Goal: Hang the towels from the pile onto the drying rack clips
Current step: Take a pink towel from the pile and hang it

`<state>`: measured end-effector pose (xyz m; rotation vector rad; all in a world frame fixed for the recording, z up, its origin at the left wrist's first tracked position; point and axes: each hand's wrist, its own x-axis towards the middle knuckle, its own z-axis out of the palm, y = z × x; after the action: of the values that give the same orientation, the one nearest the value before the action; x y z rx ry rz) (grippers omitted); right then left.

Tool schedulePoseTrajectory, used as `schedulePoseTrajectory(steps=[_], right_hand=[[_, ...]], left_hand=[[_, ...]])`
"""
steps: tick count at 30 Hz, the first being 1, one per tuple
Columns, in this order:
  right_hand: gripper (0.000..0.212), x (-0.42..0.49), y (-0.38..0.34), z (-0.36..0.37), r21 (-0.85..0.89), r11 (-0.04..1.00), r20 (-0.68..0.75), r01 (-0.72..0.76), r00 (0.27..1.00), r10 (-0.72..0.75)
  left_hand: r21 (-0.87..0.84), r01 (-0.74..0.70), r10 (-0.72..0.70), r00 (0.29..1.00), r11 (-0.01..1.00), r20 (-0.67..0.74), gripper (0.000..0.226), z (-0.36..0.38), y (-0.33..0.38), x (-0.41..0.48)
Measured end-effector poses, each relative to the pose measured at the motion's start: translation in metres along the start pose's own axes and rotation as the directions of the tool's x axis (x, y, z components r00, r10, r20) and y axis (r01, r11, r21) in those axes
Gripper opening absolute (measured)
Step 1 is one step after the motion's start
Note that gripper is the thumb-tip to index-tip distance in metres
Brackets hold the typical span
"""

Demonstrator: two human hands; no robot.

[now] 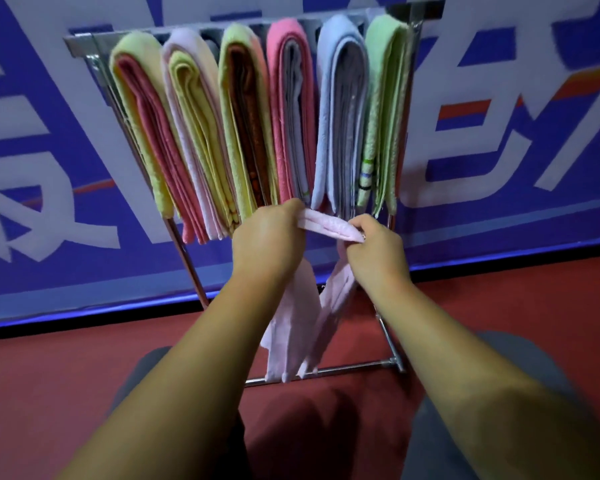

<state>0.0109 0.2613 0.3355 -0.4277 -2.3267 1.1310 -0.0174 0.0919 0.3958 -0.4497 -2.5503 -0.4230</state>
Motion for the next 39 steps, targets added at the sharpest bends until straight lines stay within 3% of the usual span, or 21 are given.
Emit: schedulePoseTrajectory(steps=[8,12,20,24,29,34,39], right_hand=[[0.009,0.021,-0.063,-0.047,-0.114,0.969,0.102,0.221,0.972,-0.210],[0.015,0.039,-0.083,-0.065,-0.158,0.961,0.142,0.226,0.969,-0.204],[0.029,0.105,-0.121,-0.143,-0.162,0.977,-0.104,0.139,0.982,-0.157],[0.029,0.142,-0.139,-0.175,-0.276,0.941,-0.217,0.195,0.941,-0.259],[0.015,0.179,-0.162,-0.197,-0.449,0.856,-0.212,0.257,0.900,-0.382],[0.021,0.216,-0.169,-0.197,-0.505,0.841,-0.249,0.193,0.901,-0.356],[0.030,0.248,-0.173,-0.197,-0.511,0.851,-0.269,0.120,0.919,-0.290]], left_hand=[[-0.173,-0.011,-0.005,0.996,0.985,-0.092,0.014,-0.055,0.040,0.035],[-0.187,-0.087,0.058,0.986,0.979,-0.157,0.016,-0.078,0.066,0.057],[-0.122,-0.160,0.133,0.969,0.980,-0.206,0.022,-0.110,0.109,0.110],[-0.185,-0.099,0.065,0.981,0.978,-0.183,0.015,-0.125,0.133,0.145],[-0.273,-0.010,-0.036,0.986,0.962,-0.165,0.005,-0.137,0.149,0.200],[-0.311,0.047,-0.085,0.990,0.949,-0.110,0.006,-0.126,0.163,0.239],[-0.273,0.127,-0.143,0.989,0.954,-0.038,0.034,-0.115,0.179,0.268]])
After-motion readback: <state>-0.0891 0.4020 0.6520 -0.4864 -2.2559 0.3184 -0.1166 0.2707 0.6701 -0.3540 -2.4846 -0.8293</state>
